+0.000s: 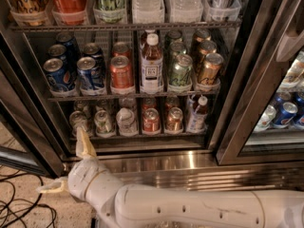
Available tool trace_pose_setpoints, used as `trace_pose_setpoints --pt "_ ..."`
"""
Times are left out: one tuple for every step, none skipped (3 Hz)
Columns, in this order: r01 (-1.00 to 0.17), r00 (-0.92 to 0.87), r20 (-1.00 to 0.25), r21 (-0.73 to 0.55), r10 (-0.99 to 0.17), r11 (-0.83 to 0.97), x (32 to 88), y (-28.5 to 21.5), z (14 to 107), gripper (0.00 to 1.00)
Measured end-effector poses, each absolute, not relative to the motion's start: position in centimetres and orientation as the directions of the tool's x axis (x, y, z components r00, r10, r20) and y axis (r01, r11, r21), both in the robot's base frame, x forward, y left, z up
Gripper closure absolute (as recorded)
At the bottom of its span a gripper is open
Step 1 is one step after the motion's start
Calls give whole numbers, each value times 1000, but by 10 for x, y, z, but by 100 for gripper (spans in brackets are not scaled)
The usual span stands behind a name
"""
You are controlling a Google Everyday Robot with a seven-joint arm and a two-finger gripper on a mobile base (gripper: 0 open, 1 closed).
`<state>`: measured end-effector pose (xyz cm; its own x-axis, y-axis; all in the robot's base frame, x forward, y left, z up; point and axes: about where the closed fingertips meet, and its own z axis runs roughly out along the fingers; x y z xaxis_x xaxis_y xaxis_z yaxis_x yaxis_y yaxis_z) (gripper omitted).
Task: Pick pepsi can from middle shelf of fridge
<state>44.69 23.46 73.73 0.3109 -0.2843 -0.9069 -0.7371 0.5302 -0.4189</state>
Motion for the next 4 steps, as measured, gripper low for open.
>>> trace_pose_setpoints --pt "-681 291 -911 -412 -293 606 454 239 732 0" --pt "-602 273 -925 -377 -263 704 469 242 728 0" --pt "-532 289 -934 -340 -211 776 483 250 730 0" --pt "-485 325 -932 -310 -160 818 489 263 743 0"
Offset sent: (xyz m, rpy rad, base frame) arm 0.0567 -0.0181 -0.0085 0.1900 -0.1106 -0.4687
